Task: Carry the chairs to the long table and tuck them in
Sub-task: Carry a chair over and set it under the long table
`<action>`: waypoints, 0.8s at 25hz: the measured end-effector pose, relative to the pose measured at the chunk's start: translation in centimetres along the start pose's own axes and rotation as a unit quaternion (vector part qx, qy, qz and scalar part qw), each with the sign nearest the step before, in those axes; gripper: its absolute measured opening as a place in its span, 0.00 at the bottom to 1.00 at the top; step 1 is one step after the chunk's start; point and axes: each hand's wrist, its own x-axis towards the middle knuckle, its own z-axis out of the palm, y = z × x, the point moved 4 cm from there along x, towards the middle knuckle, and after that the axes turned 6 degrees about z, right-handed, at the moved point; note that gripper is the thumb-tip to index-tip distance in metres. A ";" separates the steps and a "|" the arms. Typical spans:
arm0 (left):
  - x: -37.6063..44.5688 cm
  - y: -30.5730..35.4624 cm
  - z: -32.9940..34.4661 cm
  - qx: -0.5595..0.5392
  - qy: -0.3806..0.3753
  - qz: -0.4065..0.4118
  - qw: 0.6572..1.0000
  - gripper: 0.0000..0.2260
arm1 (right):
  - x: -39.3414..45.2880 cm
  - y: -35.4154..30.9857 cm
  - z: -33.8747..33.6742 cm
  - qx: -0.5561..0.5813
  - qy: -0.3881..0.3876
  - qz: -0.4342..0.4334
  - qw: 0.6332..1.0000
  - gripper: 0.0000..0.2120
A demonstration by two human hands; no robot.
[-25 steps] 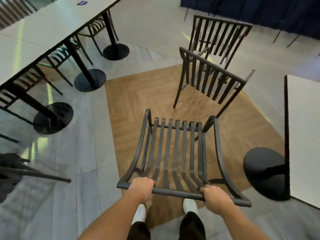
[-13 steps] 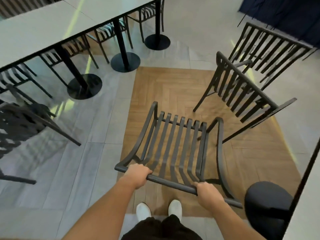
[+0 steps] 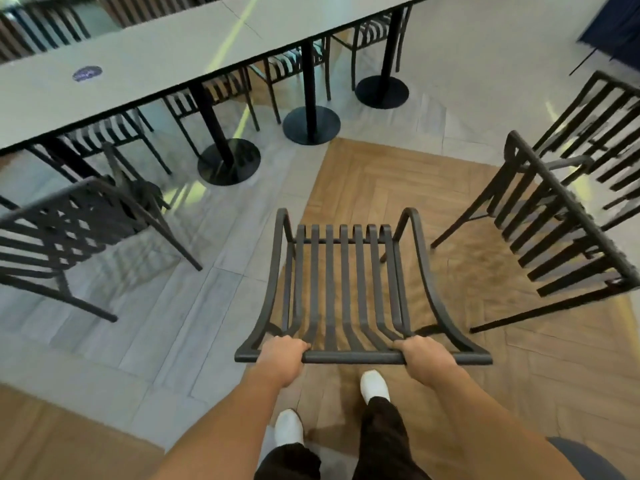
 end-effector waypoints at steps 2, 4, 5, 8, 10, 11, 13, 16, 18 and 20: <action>0.4 0.5 -0.6 -0.022 0.004 -0.031 0.999 0.22 | 1.9 0.5 -2.1 -0.022 -0.009 -0.023 0.999 0.22; 0.5 0.7 -1.1 -0.043 0.003 -0.055 0.998 0.22 | 3.5 0.7 -3.5 -0.039 -0.012 -0.047 0.998 0.21; 0.8 0.7 -1.3 -0.060 0.004 -0.070 0.996 0.22 | 4.4 0.8 -4.2 -0.052 -0.012 -0.059 0.997 0.19; 1.9 0.7 -1.9 -0.102 0.012 -0.115 0.988 0.22 | 7.3 1.0 -6.4 -0.093 -0.016 -0.085 0.992 0.17; 2.6 0.2 -2.7 -0.125 0.011 -0.138 0.982 0.20 | 9.4 0.8 -7.8 -0.109 -0.020 -0.102 0.989 0.17; 3.0 -0.1 -3.0 -0.133 0.008 -0.145 0.980 0.20 | 10.3 0.7 -8.5 -0.117 -0.024 -0.107 0.987 0.18; 3.8 -0.9 -3.7 -0.141 0.007 -0.154 0.978 0.20 | 12.0 0.1 -10.0 -0.133 -0.030 -0.123 0.983 0.20; 5.4 -3.5 -5.7 -0.160 0.022 -0.173 0.972 0.19 | 15.2 -1.8 -13.0 -0.146 -0.035 -0.143 0.978 0.22; 6.8 -5.9 -6.9 -0.171 0.030 -0.184 0.967 0.19 | 17.9 -3.6 -14.9 -0.159 -0.041 -0.146 0.976 0.22; 8.3 -8.6 -8.2 -0.174 0.029 -0.194 0.965 0.19 | 20.7 -5.3 -16.9 -0.175 -0.050 -0.138 0.974 0.21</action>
